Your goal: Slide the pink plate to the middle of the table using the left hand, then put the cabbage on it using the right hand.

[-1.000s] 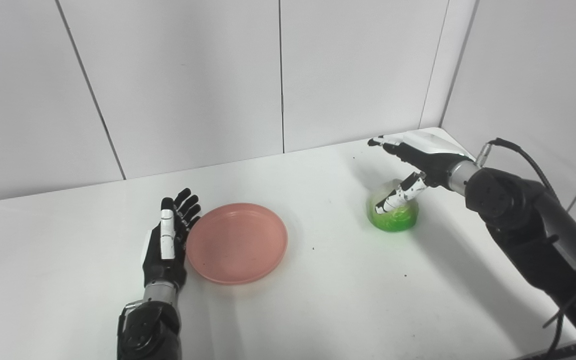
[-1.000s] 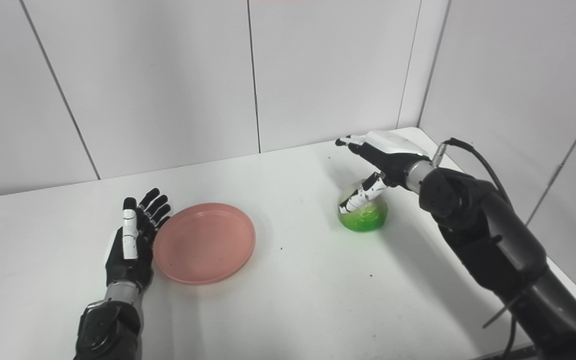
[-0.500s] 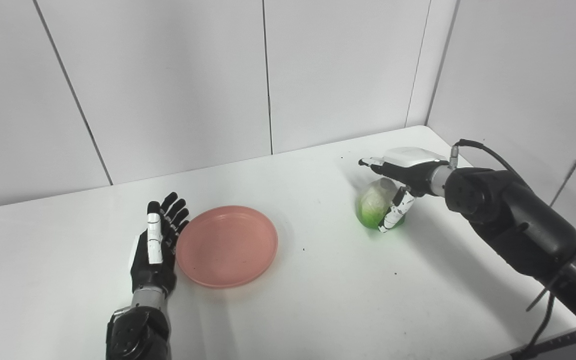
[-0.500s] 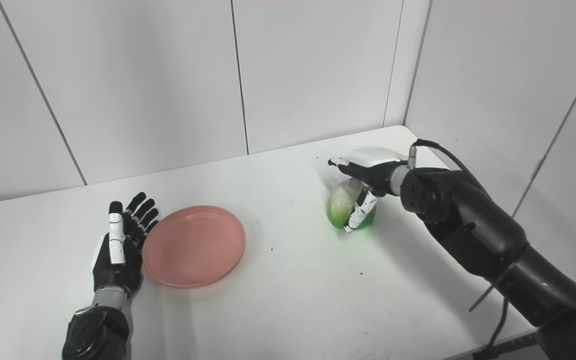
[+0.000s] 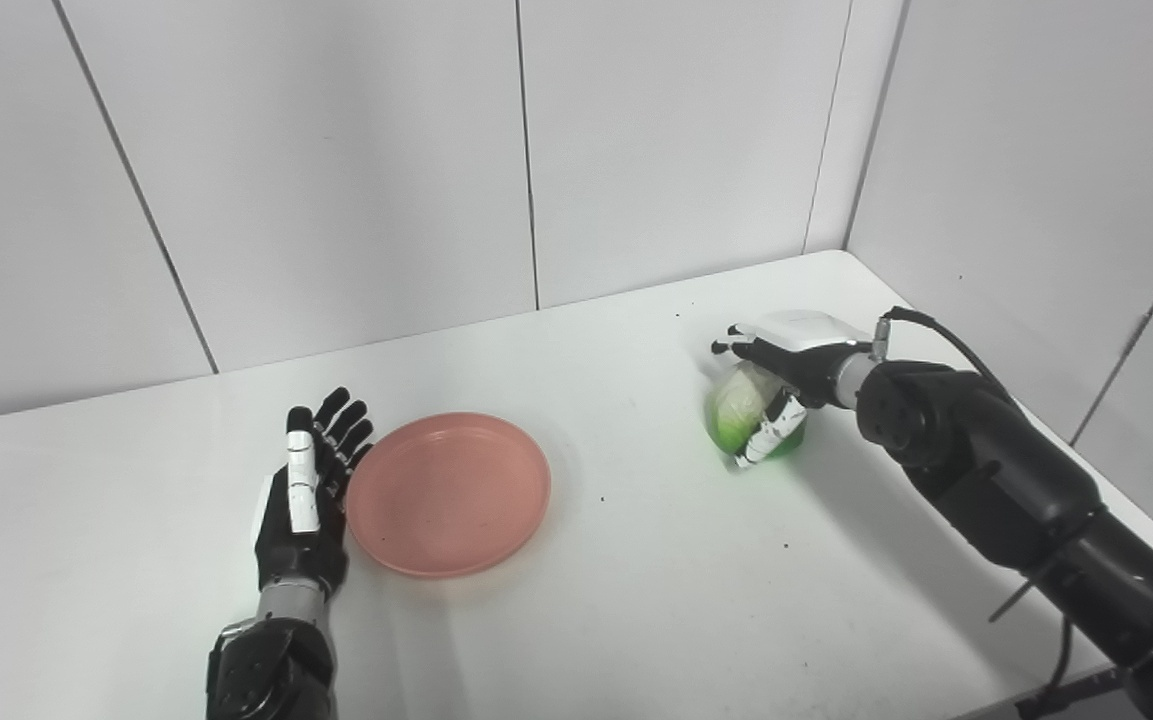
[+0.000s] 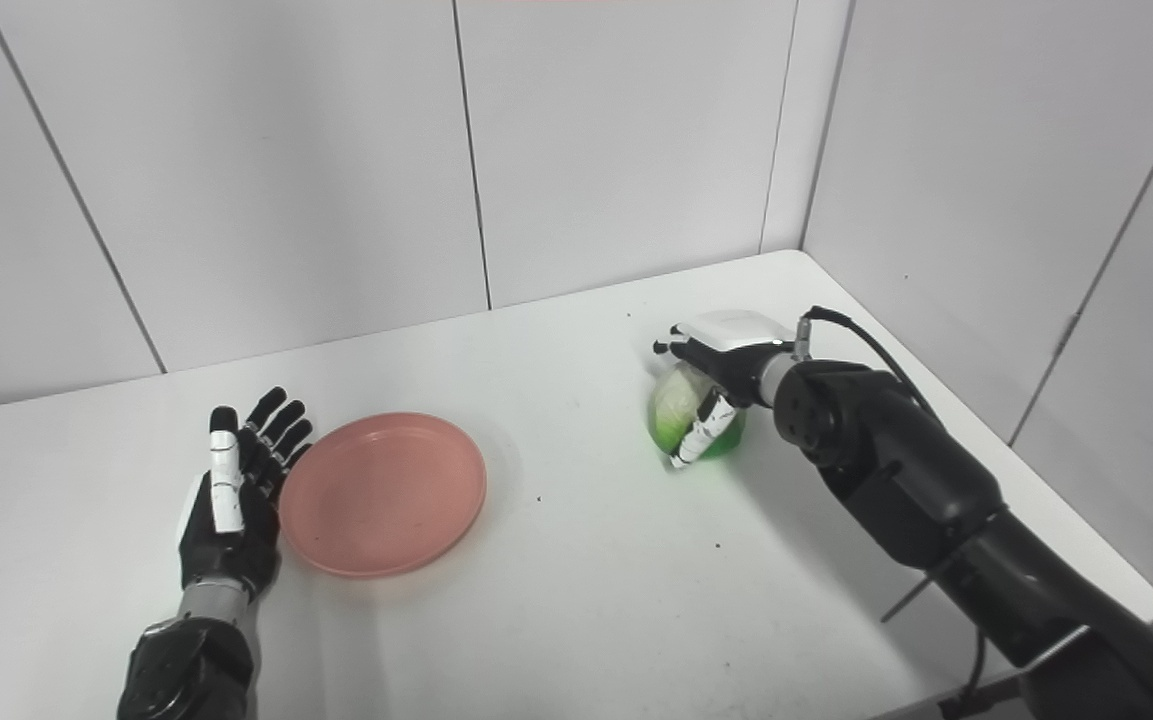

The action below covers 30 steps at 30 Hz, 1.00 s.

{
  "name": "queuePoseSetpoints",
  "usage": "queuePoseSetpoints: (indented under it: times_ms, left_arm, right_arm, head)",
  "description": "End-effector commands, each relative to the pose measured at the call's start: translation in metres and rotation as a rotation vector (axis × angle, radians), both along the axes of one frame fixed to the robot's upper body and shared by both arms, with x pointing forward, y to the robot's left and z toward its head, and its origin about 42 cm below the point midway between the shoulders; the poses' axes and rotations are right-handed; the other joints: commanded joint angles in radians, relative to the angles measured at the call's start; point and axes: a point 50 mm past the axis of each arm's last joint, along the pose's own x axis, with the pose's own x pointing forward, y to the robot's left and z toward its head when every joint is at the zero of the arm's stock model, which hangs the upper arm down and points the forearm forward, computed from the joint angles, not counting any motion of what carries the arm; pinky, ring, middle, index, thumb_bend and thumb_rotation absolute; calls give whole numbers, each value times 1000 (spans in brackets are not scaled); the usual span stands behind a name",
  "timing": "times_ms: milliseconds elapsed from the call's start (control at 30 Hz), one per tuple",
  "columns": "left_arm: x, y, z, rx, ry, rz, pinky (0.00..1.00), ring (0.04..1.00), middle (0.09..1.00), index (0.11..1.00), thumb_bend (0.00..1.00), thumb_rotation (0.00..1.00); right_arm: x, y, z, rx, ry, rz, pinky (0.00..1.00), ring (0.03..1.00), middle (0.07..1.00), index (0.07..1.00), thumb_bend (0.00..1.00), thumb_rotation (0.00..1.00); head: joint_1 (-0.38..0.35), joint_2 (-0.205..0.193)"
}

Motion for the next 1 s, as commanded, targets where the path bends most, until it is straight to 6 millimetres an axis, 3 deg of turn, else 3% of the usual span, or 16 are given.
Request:
queuePoseSetpoints:
  times_ms: [0, 200, 367, 400, 433, 467, 533, 667, 967]
  left_arm:
    - [3, -1, 11, -21, -20, -2, 910, 909, 891, 852, 760, 962]
    - [4, -1, 11, -22, -21, 0, 905, 903, 884, 846, 756, 959]
    - [3, -1, 11, -19, -23, 4, 907, 902, 883, 844, 749, 964]
    - [3, -1, 12, -24, -22, 4, 908, 903, 883, 845, 751, 962]
    - [3, -2, 12, -29, -20, 6, 908, 902, 883, 845, 750, 957]
    - [3, -2, 13, -33, -19, 7, 908, 901, 883, 845, 749, 956]
    - [3, -2, 13, -38, -14, 10, 910, 902, 884, 840, 754, 947]
    - [4, -3, 14, -37, -9, 16, 902, 896, 875, 828, 758, 939]
    - [5, -2, 13, -16, -25, 2, 906, 904, 882, 846, 757, 960]
  right_arm:
    - [6, -5, 10, -5, -45, 32, 674, 877, 946, 853, 1000, 201]
    - [10, -4, -10, -14, -27, 34, 618, 819, 899, 804, 997, 110]
    - [12, -4, -23, -24, -21, 43, 466, 592, 733, 741, 902, 5]
    - [12, -4, -24, -25, -25, 44, 455, 544, 710, 712, 807, 2]
    - [12, -4, -24, -27, -31, 45, 444, 487, 670, 664, 616, 0]
    - [13, -4, -24, -28, -36, 45, 442, 482, 663, 656, 597, 0]
    - [13, -3, -25, -52, -71, 43, 394, 430, 547, 534, 533, 0]
    - [12, -1, -27, -81, -126, 43, 318, 401, 504, 507, 518, 0]
    - [13, 1, -23, -47, -193, 47, 402, 446, 528, 464, 517, 0]
  head:
    - [0, -1]
    - [2, 5]
    - [2, 5]
    - [4, 9]
    - [4, 9]
    - [4, 9]
    - [4, 9]
    - [4, 9]
    - [7, 9]
